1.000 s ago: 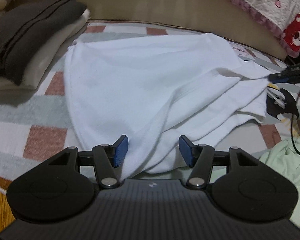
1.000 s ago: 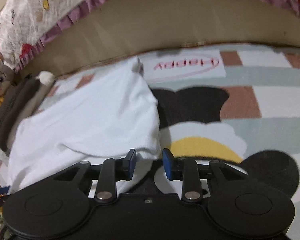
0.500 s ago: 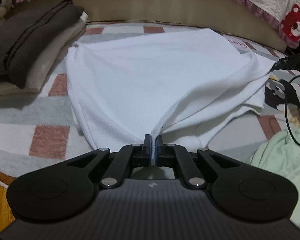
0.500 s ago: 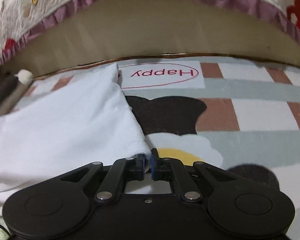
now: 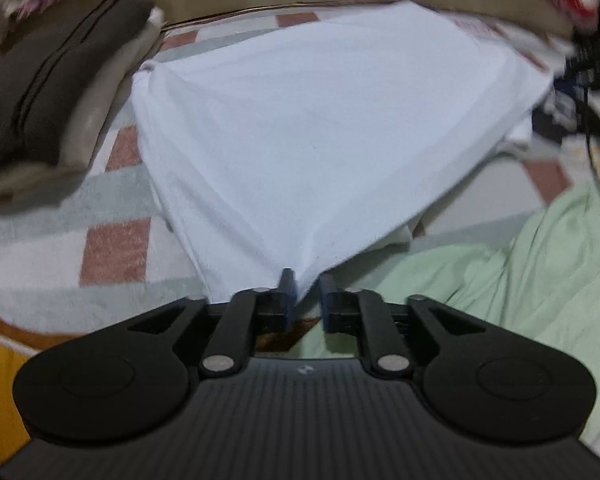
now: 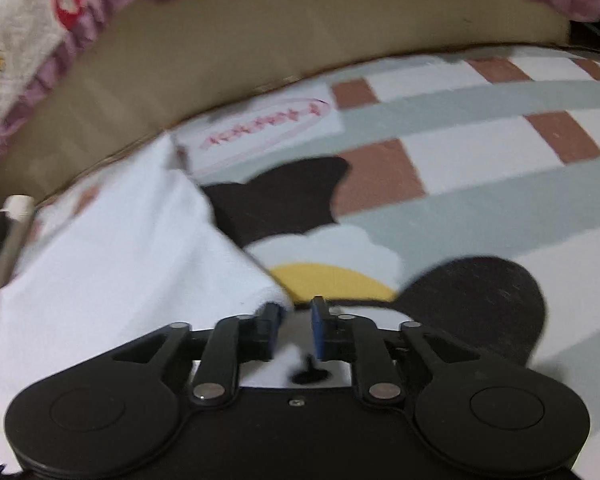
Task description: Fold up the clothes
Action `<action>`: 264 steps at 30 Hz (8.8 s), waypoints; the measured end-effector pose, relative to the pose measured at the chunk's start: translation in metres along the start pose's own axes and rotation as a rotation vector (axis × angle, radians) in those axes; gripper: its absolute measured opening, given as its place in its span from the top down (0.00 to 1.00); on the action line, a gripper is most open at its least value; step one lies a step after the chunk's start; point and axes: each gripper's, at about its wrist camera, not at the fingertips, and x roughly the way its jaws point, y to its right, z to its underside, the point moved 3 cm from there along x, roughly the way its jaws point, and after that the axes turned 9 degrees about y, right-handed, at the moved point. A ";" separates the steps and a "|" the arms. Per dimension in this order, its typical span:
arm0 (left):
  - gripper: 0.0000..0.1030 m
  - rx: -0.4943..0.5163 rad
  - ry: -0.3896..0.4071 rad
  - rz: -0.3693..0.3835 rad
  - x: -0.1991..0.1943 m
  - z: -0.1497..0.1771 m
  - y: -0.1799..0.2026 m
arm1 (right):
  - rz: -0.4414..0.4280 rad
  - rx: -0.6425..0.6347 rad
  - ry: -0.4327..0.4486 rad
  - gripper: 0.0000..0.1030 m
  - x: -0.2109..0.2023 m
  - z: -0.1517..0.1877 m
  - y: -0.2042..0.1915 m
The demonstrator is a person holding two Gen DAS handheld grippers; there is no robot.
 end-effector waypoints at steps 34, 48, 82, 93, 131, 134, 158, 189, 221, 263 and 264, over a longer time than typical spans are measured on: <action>0.73 -0.223 0.182 -0.332 0.027 -0.058 -0.105 | -0.152 -0.005 0.017 0.94 -0.005 -0.019 -0.038; 0.84 -0.144 0.211 -0.157 0.110 -0.111 -0.121 | -0.195 -0.381 -0.013 0.49 0.123 -0.100 -0.150; 0.77 -0.061 0.063 -0.138 0.069 -0.068 -0.031 | -0.255 -0.514 -0.014 0.51 0.045 -0.032 -0.075; 0.63 0.065 0.012 -0.035 0.051 -0.047 0.025 | -0.185 -0.318 -0.073 0.47 0.002 -0.001 -0.033; 0.55 -0.188 -0.075 0.128 0.059 -0.044 0.033 | -0.357 -0.070 0.169 0.83 0.000 0.054 -0.095; 0.55 -0.226 -0.054 0.114 0.048 -0.044 0.016 | -0.338 -0.100 0.174 0.84 0.000 0.054 -0.098; 0.56 -0.432 0.076 -0.045 0.007 -0.032 -0.091 | -0.694 -0.925 0.095 0.82 -0.037 0.209 -0.312; 0.94 -0.328 0.176 -0.035 0.014 -0.047 -0.068 | -0.499 -1.016 0.121 0.47 -0.067 0.187 -0.238; 0.87 -0.331 0.109 -0.075 0.012 -0.016 -0.091 | -0.750 -0.521 -0.019 0.60 -0.064 0.149 -0.212; 0.44 -0.255 0.126 -0.103 0.077 -0.113 -0.151 | -0.709 -0.204 -0.155 0.41 0.014 0.050 -0.234; 0.40 -0.260 0.136 -0.110 0.087 -0.115 -0.154 | -0.672 -0.241 -0.139 0.41 0.029 0.045 -0.245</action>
